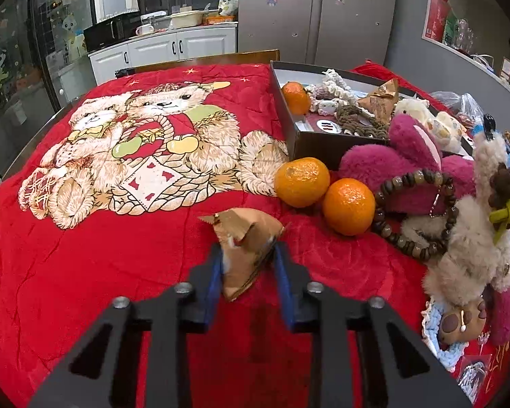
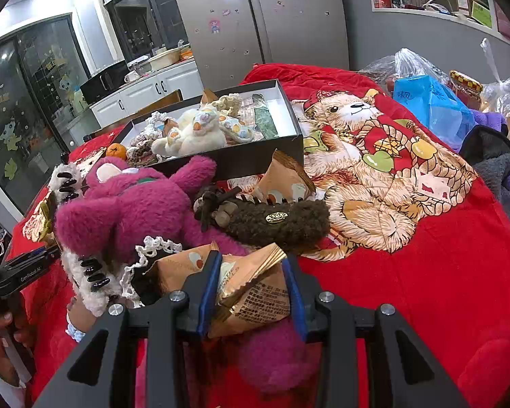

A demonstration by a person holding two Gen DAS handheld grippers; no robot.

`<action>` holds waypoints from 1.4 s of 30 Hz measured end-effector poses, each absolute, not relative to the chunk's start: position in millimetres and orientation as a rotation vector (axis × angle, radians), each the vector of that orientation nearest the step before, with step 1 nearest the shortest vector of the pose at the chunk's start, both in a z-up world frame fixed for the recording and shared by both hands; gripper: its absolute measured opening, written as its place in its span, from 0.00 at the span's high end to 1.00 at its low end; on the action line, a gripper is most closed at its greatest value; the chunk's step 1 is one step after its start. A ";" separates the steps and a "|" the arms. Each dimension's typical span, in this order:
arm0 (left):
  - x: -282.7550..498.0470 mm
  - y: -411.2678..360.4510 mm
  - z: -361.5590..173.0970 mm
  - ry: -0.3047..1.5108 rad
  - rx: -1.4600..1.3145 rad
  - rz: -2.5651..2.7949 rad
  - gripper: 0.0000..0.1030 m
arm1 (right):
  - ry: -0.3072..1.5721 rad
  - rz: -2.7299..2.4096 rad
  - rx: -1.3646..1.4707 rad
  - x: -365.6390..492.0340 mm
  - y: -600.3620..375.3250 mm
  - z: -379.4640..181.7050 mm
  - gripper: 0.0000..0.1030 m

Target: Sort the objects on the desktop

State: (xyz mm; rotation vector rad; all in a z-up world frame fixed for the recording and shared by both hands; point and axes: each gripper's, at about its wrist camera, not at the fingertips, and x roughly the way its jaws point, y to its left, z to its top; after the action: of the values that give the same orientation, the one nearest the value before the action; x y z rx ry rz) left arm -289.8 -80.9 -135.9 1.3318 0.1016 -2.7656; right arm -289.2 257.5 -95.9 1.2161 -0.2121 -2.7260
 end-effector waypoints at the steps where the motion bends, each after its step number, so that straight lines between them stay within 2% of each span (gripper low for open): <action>1: -289.0 -79.7 -134.7 0.098 1.329 -2.769 0.75 | -0.209 -2.725 1.216 -289.2 257.3 -96.0 0.64; 16: -266.1 -54.7 -101.0 0.111 1.248 -2.890 0.76 | -0.162 -2.753 1.139 -279.7 249.6 -78.0 0.64; 29: -254.7 -35.1 -65.5 0.137 1.196 -2.952 0.75 | -0.139 -2.751 0.988 -265.8 223.7 -28.8 0.64; 42: -266.4 -19.4 -18.6 0.117 1.137 -3.001 0.75 | -0.020 -2.702 0.929 -277.1 167.6 12.2 0.64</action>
State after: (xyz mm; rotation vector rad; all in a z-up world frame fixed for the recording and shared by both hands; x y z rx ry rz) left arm -266.4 -19.4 -18.6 1.1372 0.1175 -3.0007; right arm -277.1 167.6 12.2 0.9295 -0.0202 -2.7024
